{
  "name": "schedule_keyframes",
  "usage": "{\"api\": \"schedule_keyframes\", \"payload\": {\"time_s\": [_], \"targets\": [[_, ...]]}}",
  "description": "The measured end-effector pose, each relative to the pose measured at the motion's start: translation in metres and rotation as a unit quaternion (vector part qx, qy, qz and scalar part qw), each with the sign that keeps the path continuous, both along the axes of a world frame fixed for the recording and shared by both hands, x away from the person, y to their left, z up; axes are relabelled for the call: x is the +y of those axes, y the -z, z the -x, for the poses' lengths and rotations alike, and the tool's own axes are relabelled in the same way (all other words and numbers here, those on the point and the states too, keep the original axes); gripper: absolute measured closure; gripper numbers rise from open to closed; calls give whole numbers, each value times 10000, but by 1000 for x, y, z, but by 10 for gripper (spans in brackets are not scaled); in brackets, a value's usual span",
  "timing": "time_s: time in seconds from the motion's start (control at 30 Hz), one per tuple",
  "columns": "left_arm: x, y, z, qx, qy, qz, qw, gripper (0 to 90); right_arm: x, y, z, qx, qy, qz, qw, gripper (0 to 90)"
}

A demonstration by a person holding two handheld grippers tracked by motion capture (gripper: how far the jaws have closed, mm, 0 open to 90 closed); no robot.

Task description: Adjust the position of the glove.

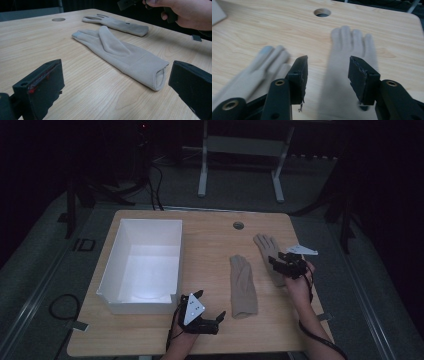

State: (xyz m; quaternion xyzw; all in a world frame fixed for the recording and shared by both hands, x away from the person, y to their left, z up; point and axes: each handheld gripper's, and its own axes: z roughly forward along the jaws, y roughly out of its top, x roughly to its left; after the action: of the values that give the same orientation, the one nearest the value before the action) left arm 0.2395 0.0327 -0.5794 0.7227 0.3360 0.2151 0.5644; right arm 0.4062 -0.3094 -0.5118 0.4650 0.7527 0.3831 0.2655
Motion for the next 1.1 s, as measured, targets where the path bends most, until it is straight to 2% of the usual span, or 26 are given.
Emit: {"api": "schedule_keyframes", "payload": {"time_s": [0.2, 0.27, 0.4, 0.47, 0.67, 0.73, 0.77, 0.8, 0.9, 0.93, 0.97, 1.07, 1.1], "targets": [[0, 0, 0, 12, 16, 0, 10000, 3, -16, 4, -21, 59, -98, 70, 9999, 490], [0, 0, 0, 13, 22, 14, 10000, 3, -17, 9, -26, -9, -218, 120, 9997, 481], [1, 0, 0, 18, 31, 12, 10000, 3, -14, 19, -37, 63, -268, 408, 9988, 493], [1, 0, -1, 20, 36, 21, 10000, 3, -13, 22, -43, 58, -293, 386, 9988, 496], [1, 0, -1, 34, 39, 22, 10000, 3, -13, 29, -58, 262, -278, 324, 9987, 483], [1, 0, -1, 33, 38, 16, 10000, 3, -14, 30, -61, 254, -225, 370, 9987, 481], [1, 0, -1, 32, 35, 18, 10000, 3, -15, 32, -63, 337, -239, 256, 9988, 477], [1, 0, -1, 34, 39, 17, 10000, 3, -16, 34, -65, 363, -200, 245, 9988, 475], [1, 0, -1, 44, 39, 23, 10000, 3, -17, 42, -68, 530, -229, 325, 9978, 476], [1, 0, -1, 42, 45, 16, 10000, 3, -18, 45, -68, 589, -258, 280, 9975, 487], [1, 0, -1, 41, 41, 16, 10000, 3, -19, 46, -68, 573, -251, 196, 9978, 493], [1, 0, -1, 40, 35, 27, 10000, 3, -16, 48, -67, 526, -271, 241, 9980, 534], [1, 0, -1, 38, 33, 37, 10000, 3, -16, 48, -67, 569, -284, 183, 9978, 548]]}}
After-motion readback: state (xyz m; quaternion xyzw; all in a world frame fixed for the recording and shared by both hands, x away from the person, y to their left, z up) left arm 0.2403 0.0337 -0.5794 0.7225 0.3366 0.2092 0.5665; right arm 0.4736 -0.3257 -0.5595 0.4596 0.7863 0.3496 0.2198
